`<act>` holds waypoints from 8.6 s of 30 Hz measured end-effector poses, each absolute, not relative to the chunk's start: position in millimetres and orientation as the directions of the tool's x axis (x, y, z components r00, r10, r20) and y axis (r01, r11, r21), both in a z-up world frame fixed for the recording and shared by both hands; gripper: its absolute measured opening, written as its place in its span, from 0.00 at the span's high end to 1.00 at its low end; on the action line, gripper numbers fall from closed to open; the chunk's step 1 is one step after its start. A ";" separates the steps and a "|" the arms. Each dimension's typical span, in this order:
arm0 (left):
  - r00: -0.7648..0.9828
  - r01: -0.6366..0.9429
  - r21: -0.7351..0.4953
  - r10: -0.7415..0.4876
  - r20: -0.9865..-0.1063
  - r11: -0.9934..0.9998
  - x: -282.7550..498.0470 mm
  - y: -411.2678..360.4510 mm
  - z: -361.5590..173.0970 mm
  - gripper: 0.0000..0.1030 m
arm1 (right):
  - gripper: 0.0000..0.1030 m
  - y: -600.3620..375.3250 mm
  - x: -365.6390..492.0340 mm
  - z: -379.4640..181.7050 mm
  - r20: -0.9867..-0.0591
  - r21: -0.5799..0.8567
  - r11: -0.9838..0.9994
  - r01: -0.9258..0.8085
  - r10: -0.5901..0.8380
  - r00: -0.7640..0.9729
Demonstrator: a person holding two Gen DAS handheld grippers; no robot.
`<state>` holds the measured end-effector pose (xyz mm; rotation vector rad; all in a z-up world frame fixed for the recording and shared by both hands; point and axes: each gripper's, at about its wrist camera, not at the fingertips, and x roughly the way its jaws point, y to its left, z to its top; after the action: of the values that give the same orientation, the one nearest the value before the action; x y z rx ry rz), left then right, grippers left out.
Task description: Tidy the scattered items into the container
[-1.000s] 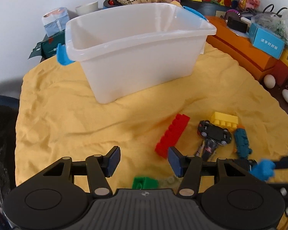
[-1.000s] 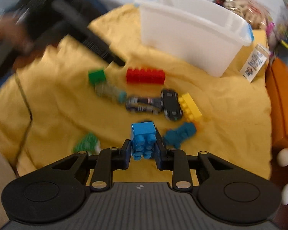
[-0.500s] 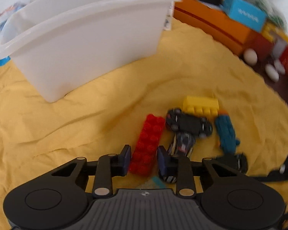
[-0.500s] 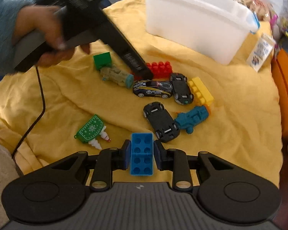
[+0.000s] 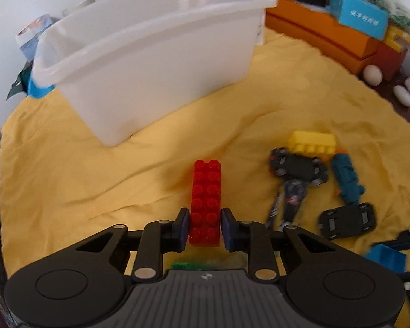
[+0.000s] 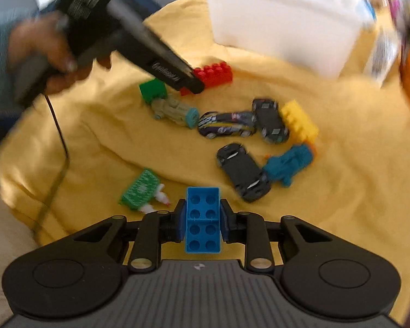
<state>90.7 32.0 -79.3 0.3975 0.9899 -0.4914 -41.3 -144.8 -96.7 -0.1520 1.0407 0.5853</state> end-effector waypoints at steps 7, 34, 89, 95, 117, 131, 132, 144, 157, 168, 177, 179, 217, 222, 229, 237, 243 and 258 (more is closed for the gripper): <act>0.456 0.558 0.101 -0.202 -0.867 0.824 90.0 31.5 -85.2 0.73 | 0.67 -161.5 -52.6 -83.2 -0.815 -0.045 0.883 -0.467 0.238 0.528; 0.458 0.557 0.097 -0.208 -0.864 0.825 87.7 27.3 -85.2 0.72 | 0.67 -183.4 -42.0 -110.8 -0.837 0.365 0.888 -0.279 0.445 0.320; 0.698 0.371 0.151 -0.168 -0.696 0.916 235.1 15.7 57.4 0.74 | 0.74 -139.3 212.2 33.5 -0.670 -0.063 0.949 -0.309 0.189 0.718; 0.654 0.336 0.145 -0.119 -0.747 0.931 255.3 13.8 14.6 0.65 | 0.65 -130.9 235.1 -5.4 -0.737 -0.050 0.961 -0.271 0.148 0.660; 0.653 0.384 0.129 -0.170 -0.738 0.914 40.3 63.4 -17.7 0.25 | 0.56 -156.6 47.3 -35.7 -0.759 -0.029 0.900 -0.434 0.263 0.595; 0.527 0.527 0.072 -0.259 -0.809 0.847 -8.3 40.3 -49.7 0.29 | 0.72 -102.7 -15.3 -99.4 -0.816 -0.297 0.631 -0.717 0.222 0.533; 0.530 0.533 0.074 -0.265 -0.806 0.843 -9.2 38.6 -48.5 0.29 | 0.73 -100.8 -12.6 -100.0 -0.817 -0.311 0.623 -0.718 0.211 0.537; 0.508 0.554 0.079 -0.260 -0.821 0.829 -6.7 34.6 -56.5 0.29 | 0.81 -163.7 0.0 -79.8 -0.786 0.362 0.813 -0.456 0.529 0.319; 0.529 0.592 0.110 -0.282 -0.800 0.799 5.1 17.3 -47.7 0.29 | 0.74 -195.1 8.6 -81.9 -0.769 0.352 0.875 -0.331 0.473 0.430; 0.480 0.676 0.149 -0.277 -0.833 0.722 31.8 -14.8 -77.6 0.43 | 0.77 -116.6 28.7 -99.6 -0.786 -0.212 0.718 -0.663 0.278 0.552; 0.418 0.705 0.088 -0.311 -0.853 0.704 50.0 -21.3 -87.7 0.65 | 0.86 -131.3 40.9 -98.1 -0.774 -0.129 0.812 -0.569 0.276 0.570; 0.397 0.710 0.066 -0.320 -0.860 0.701 55.6 -23.2 -87.6 0.67 | 0.86 -143.4 45.0 -92.2 -0.777 -0.028 0.854 -0.519 0.308 0.549; 0.447 0.576 0.042 -0.271 -0.853 0.817 49.3 35.0 -88.7 0.66 | 0.60 -138.2 43.8 -84.1 -0.788 0.150 0.890 -0.430 0.371 0.492; 0.444 0.558 0.037 -0.261 -0.857 0.829 45.5 33.5 -92.6 0.65 | 0.63 -114.0 40.9 -97.9 -0.817 0.071 0.893 -0.445 0.308 0.487; 0.454 0.558 0.073 -0.231 -0.860 0.827 44.7 28.2 -89.8 0.67 | 0.69 -106.3 45.8 -104.6 -0.846 0.024 0.905 -0.425 0.245 0.473; 0.577 0.498 0.123 -0.222 -0.786 0.858 69.8 38.9 -28.6 0.67 | 0.69 -114.8 53.8 -58.9 -0.787 -0.057 0.915 -0.400 0.206 0.582; 0.714 0.435 0.163 -0.229 -0.661 0.886 109.2 43.0 38.3 0.67 | 0.69 -113.9 82.3 -0.8 -0.681 -0.119 0.921 -0.371 0.197 0.705; 0.768 0.287 0.182 -0.113 -0.631 0.940 239.8 30.0 55.1 0.66 | 0.68 -85.2 189.6 34.9 -0.579 -0.180 0.936 -0.301 0.147 0.802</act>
<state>239.8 30.0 55.1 0.2767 0.6626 -0.2201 189.6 -85.2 34.9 -0.2706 0.5949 0.2431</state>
